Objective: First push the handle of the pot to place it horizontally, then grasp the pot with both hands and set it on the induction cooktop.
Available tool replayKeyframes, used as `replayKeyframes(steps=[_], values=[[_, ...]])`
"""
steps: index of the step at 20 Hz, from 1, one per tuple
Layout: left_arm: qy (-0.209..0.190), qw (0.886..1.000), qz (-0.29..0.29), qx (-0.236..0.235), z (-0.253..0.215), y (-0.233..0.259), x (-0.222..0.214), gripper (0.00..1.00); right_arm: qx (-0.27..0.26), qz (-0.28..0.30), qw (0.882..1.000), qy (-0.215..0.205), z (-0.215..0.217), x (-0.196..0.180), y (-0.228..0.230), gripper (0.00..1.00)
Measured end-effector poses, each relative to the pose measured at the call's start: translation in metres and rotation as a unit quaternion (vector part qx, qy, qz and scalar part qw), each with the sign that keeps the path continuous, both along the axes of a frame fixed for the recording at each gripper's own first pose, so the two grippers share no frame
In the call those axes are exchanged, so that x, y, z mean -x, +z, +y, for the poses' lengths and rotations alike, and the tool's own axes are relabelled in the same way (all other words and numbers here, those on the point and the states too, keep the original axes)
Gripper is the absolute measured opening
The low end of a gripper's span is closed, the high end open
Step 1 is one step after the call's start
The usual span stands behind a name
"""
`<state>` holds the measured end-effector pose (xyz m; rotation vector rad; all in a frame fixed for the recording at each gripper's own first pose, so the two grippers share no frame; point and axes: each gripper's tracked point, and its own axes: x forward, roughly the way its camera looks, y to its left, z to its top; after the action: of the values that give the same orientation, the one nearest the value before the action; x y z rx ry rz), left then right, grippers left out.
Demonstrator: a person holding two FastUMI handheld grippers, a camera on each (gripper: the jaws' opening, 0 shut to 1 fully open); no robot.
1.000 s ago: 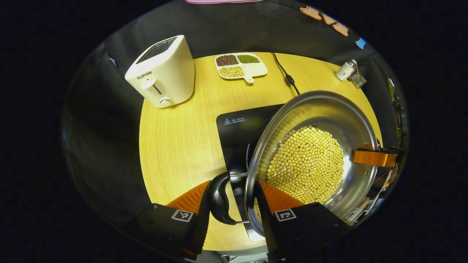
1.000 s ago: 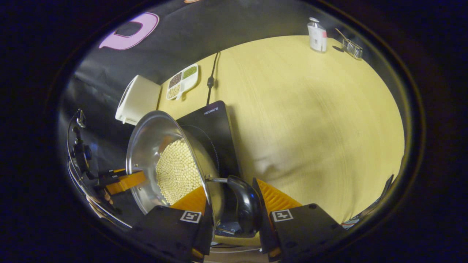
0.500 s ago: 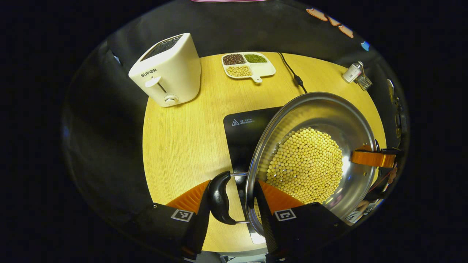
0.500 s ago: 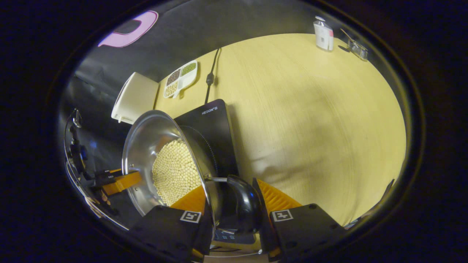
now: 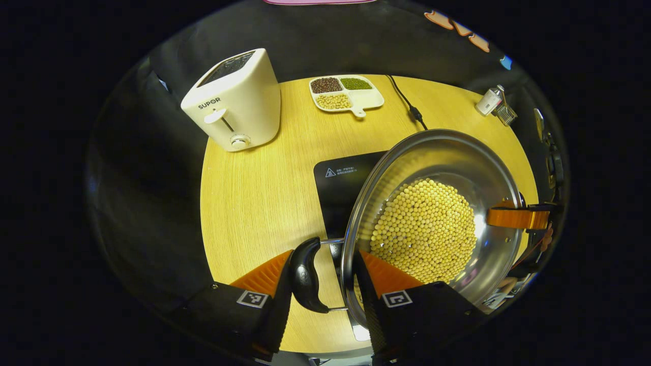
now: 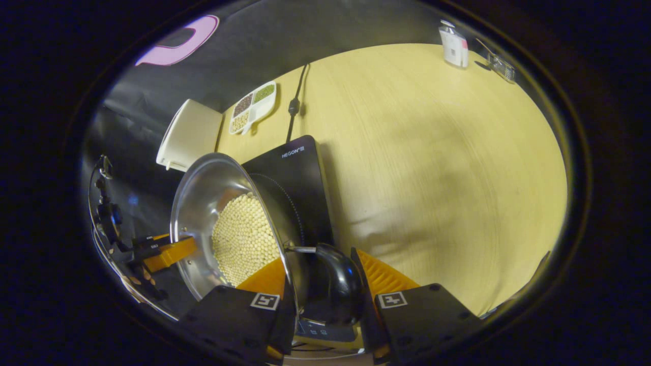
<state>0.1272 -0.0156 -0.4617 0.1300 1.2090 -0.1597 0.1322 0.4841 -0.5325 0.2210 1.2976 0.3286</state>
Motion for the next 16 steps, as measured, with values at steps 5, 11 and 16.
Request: replayKeyframes(steps=[5,11,16], values=[[0.001,1.000,-0.002,0.003,0.0006,-0.0001,0.0002,0.69,-0.002,-0.002,1.000,0.001,0.0007,-0.0004,0.0000,0.55],[0.004,1.000,-0.003,0.004,0.0006,0.0000,-0.0001,0.68,-0.001,-0.001,1.000,0.000,0.0005,-0.0003,0.0005,0.52],[0.026,1.000,-0.009,0.004,0.0058,-0.0015,0.0045,0.78,-0.017,-0.014,1.000,0.005,0.0043,0.0019,0.0062,0.83]])
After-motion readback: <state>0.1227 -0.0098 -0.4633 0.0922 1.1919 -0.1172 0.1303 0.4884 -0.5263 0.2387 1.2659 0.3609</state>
